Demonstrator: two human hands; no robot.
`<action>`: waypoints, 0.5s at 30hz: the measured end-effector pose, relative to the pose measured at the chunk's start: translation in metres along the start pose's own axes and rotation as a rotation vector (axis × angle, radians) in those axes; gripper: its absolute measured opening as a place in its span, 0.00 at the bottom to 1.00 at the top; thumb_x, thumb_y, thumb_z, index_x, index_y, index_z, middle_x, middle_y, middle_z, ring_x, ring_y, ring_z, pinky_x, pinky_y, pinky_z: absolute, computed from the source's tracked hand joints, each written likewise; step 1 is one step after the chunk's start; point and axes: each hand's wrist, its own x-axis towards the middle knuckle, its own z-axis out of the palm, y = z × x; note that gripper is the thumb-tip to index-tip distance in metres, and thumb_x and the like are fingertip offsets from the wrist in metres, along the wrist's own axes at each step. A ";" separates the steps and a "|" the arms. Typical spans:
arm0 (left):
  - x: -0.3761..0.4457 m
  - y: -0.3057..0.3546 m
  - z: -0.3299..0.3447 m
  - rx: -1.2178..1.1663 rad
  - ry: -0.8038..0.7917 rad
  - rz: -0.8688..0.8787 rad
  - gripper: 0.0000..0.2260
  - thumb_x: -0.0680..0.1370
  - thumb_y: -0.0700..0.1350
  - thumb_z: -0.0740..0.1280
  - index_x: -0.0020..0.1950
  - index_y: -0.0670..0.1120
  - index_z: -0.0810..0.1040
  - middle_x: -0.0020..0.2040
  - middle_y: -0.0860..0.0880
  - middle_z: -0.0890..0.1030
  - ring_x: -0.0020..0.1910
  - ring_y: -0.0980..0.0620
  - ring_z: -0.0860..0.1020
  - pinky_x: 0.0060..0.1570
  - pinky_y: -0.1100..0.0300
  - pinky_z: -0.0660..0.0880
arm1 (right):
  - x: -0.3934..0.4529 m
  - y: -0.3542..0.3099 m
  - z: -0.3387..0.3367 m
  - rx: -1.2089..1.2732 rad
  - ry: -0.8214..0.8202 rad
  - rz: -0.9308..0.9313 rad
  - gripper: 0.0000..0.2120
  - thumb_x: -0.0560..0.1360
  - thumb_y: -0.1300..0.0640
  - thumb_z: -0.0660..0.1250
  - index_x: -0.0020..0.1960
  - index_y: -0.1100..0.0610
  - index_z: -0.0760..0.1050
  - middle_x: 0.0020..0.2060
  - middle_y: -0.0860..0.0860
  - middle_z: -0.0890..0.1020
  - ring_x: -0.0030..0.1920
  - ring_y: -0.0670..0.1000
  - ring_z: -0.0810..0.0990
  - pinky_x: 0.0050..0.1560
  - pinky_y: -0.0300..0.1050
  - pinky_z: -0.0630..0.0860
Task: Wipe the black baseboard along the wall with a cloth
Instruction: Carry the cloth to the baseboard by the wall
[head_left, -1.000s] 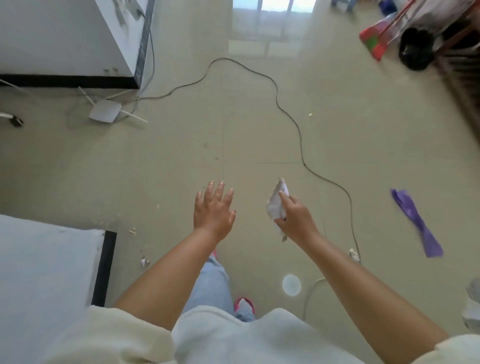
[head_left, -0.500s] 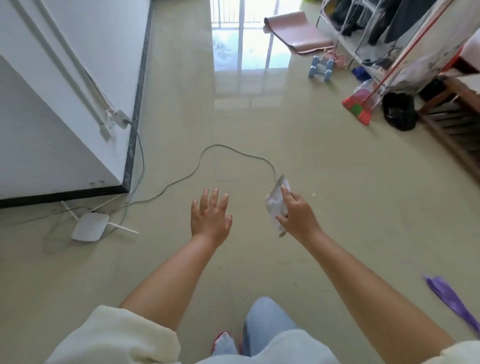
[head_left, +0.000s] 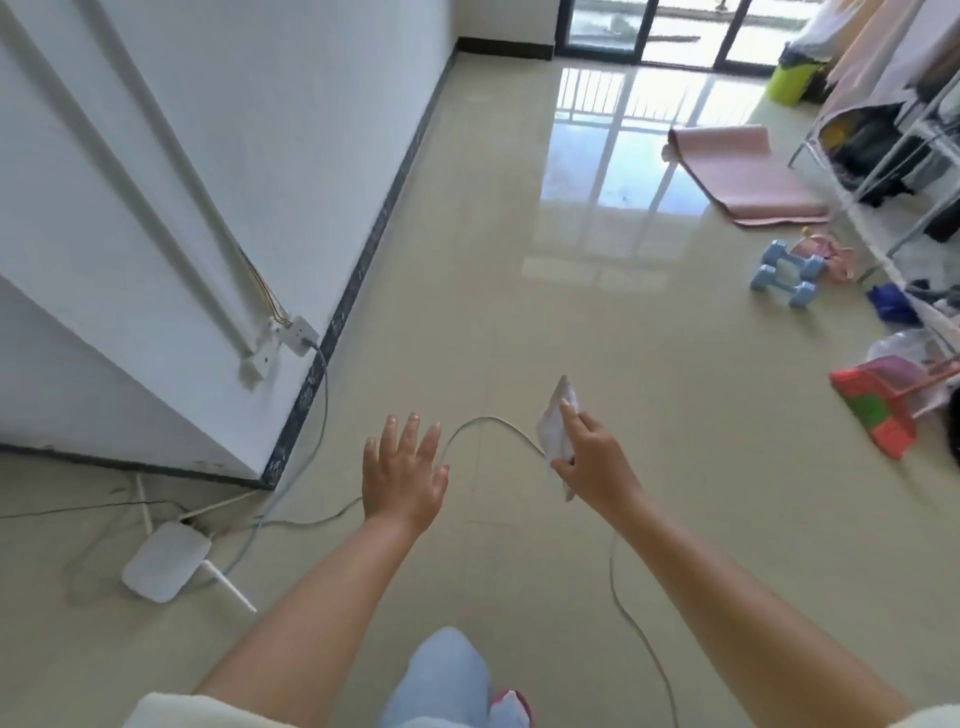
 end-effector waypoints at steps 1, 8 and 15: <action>0.021 -0.005 0.000 -0.005 -0.003 -0.034 0.24 0.79 0.54 0.50 0.74 0.52 0.48 0.76 0.49 0.46 0.74 0.48 0.42 0.71 0.49 0.44 | 0.029 -0.005 -0.003 -0.008 -0.030 -0.035 0.34 0.75 0.64 0.63 0.75 0.58 0.49 0.68 0.57 0.65 0.57 0.58 0.74 0.54 0.44 0.69; 0.182 -0.061 0.002 -0.076 -0.040 -0.267 0.23 0.79 0.53 0.50 0.74 0.52 0.50 0.76 0.49 0.49 0.74 0.48 0.45 0.71 0.49 0.46 | 0.247 -0.052 -0.006 -0.101 -0.138 -0.220 0.34 0.75 0.63 0.63 0.75 0.58 0.49 0.68 0.56 0.65 0.58 0.56 0.73 0.49 0.38 0.66; 0.312 -0.098 -0.022 -0.192 -0.049 -0.473 0.24 0.79 0.54 0.49 0.74 0.52 0.49 0.76 0.49 0.49 0.74 0.47 0.44 0.71 0.49 0.45 | 0.413 -0.106 -0.003 -0.162 -0.313 -0.374 0.34 0.73 0.65 0.62 0.74 0.59 0.49 0.62 0.58 0.69 0.56 0.56 0.72 0.48 0.41 0.67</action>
